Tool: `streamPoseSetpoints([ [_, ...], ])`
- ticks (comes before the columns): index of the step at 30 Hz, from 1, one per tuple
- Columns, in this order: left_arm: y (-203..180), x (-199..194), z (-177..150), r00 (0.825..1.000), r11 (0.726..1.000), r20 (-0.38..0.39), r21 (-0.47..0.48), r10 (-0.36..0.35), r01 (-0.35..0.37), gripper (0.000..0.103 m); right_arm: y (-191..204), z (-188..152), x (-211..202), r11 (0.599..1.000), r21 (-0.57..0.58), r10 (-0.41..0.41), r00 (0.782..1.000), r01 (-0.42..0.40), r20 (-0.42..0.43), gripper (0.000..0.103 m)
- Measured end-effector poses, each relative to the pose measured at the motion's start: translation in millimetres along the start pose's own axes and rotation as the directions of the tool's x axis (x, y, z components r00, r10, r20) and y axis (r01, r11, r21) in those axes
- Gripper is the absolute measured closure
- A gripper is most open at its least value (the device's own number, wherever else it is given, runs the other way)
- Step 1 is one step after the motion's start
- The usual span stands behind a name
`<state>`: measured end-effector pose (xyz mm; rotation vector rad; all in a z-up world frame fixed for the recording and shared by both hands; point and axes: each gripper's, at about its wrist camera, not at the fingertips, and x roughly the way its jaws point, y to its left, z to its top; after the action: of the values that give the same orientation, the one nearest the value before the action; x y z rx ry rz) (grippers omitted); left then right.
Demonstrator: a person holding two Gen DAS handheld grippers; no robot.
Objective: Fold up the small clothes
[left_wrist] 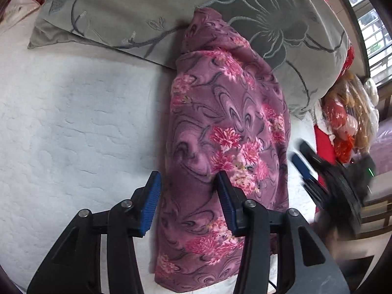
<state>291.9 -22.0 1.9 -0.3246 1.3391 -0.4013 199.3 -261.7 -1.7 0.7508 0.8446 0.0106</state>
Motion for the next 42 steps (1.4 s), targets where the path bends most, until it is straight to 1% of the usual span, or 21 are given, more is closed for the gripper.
streamPoseSetpoints([
  [2,0,-5,1,1.000,1.000,0.016,0.010,-0.006,0.006,0.058,-2,4,26,1.000,0.021,-0.008,0.999,0.009,-0.053,0.049],
  [3,1,-9,2,1.000,1.000,0.030,0.014,-0.009,0.009,0.058,-3,6,30,0.999,0.033,0.017,0.998,-0.015,-0.058,0.053],
  [4,1,-14,2,0.999,1.000,0.049,0.019,-0.009,0.008,0.058,-2,7,32,0.998,0.029,0.050,0.997,-0.049,-0.053,0.062],
  [5,1,-16,3,0.998,1.000,0.066,0.021,-0.007,0.006,0.058,5,11,28,0.995,-0.021,0.094,0.995,-0.095,-0.038,0.097],
  [7,3,-12,6,0.996,1.000,0.092,0.011,0.019,-0.020,0.053,20,17,13,0.984,-0.144,0.112,0.993,-0.108,0.023,0.095],
  [10,5,8,7,0.996,0.999,0.089,-0.003,0.033,-0.032,0.035,19,24,8,0.984,-0.178,0.029,0.997,-0.016,0.070,0.096],
  [12,8,19,4,0.996,0.999,0.075,-0.018,0.047,-0.046,0.034,4,28,26,0.986,-0.148,-0.072,0.997,0.076,0.035,0.096],
  [14,8,19,0,0.994,0.998,0.089,-0.007,0.065,-0.065,0.034,-7,22,49,0.977,-0.150,-0.161,0.986,0.152,-0.049,0.095],
  [15,6,17,-1,0.993,0.997,0.096,-0.001,0.076,-0.076,0.034,-8,19,52,0.974,-0.153,-0.176,0.983,0.166,-0.053,0.094],
  [18,1,9,-10,0.990,0.995,0.103,0.012,0.097,-0.099,0.034,-1,16,35,0.981,-0.127,-0.151,0.988,0.146,-0.028,0.088],
  [22,-2,1,-24,0.989,0.994,0.106,0.011,0.106,-0.108,0.034,-4,-4,-2,0.992,-0.114,-0.058,0.997,0.052,-0.050,0.083],
  [24,-4,-1,-29,0.988,0.993,0.102,0.013,0.112,-0.114,0.034,-11,-19,-15,0.994,-0.108,-0.040,0.997,0.032,-0.071,0.067],
  [25,-5,-2,-32,0.988,0.993,0.099,0.015,0.117,-0.119,0.034,-13,-26,-19,0.994,-0.108,-0.044,0.996,0.035,-0.084,0.065],
  [28,-10,-7,-37,0.986,0.990,0.093,0.023,0.135,-0.138,0.034,-19,-50,-24,0.990,-0.133,-0.066,0.990,0.049,-0.127,0.066],
  [30,-15,-11,-41,0.984,0.988,0.100,0.038,0.147,-0.152,0.034,-10,-55,-32,0.979,-0.200,-0.054,0.993,0.032,-0.106,0.095],
  [33,-20,-12,-50,0.977,0.979,0.118,0.075,0.177,-0.187,0.033,6,-57,-40,0.969,-0.243,-0.043,0.999,0.037,-0.021,0.096],
  [34,-18,-7,-54,0.976,0.976,0.103,0.087,0.190,-0.199,0.032,2,-58,-37,0.971,-0.231,-0.067,0.997,0.059,-0.025,0.096],
  [35,-18,1,-55,0.977,0.975,0.075,0.090,0.197,-0.204,0.032,-2,-59,-25,0.968,-0.230,-0.115,0.991,0.097,-0.066,0.096],
  [37,-11,0,-61,0.986,0.983,0.040,0.075,0.165,-0.167,0.032,-7,-62,-15,0.957,-0.253,-0.173,0.979,0.143,-0.103,0.095],
  [41,0,-16,-76,0.990,0.989,0.046,0.064,0.132,-0.135,0.032,-6,-66,-47,0.977,-0.195,-0.105,0.992,0.089,-0.071,0.086],
  [42,2,-16,-81,0.992,0.991,0.038,0.054,0.122,-0.124,0.032,-9,-71,-53,0.979,-0.187,-0.101,0.992,0.085,-0.076,0.079],
])
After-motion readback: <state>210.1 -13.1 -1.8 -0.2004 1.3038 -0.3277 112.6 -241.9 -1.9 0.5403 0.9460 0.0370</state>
